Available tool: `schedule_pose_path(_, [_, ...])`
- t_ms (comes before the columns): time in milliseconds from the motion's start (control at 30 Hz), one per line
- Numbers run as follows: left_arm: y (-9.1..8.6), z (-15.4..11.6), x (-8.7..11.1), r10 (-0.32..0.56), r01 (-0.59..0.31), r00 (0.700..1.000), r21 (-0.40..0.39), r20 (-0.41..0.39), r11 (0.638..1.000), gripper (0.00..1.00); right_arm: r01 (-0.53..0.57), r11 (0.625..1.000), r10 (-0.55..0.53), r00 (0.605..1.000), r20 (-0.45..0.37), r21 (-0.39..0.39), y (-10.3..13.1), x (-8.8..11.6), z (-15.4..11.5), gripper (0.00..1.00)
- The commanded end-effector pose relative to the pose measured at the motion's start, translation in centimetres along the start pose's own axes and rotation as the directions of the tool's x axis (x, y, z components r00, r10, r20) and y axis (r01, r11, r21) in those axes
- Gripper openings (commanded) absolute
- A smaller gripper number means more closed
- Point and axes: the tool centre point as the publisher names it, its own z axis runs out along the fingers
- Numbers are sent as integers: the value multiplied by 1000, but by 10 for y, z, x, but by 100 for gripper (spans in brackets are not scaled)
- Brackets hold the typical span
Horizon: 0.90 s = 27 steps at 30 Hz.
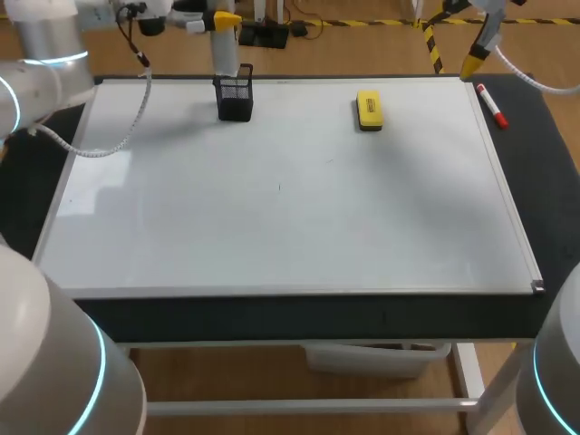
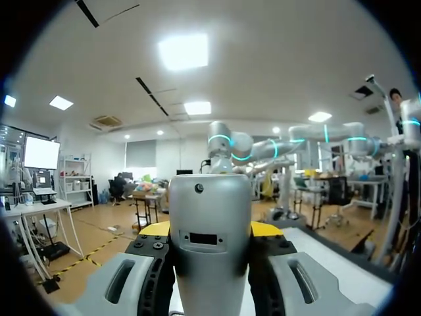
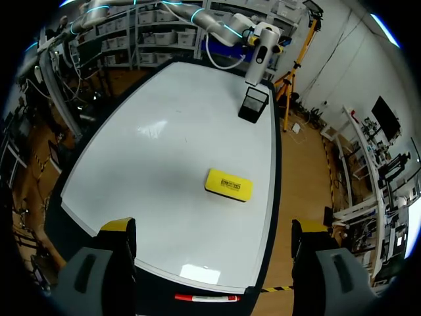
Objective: Pick up the inspection probe, press it on each red-marked spot on the whiteboard one by one, put down the probe, pick up the eraser, and wipe off all the red marks.
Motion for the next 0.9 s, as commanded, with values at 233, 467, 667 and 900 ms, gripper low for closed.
schedule_pose_path(233, [16,1,-20,-5,8,995,27,-101,1000,0,1,1000,-1,1000,-2,5,0,0,-1,100])
schedule_pose_path(467, [23,4,-27,3,1,993,36,-118,999,0,1,1000,-1,1000,-2,5,0,0,-1,100])
schedule_pose_path(667, [30,5,-33,1,3,993,38,-121,999,0,1,1000,-1,1000,-2,5,0,0,-1,100])
schedule_pose_path(900, [39,5,-36,-3,8,993,44,-122,999,0,1,1000,-1,1000,-2,5,0,0,-1,100])
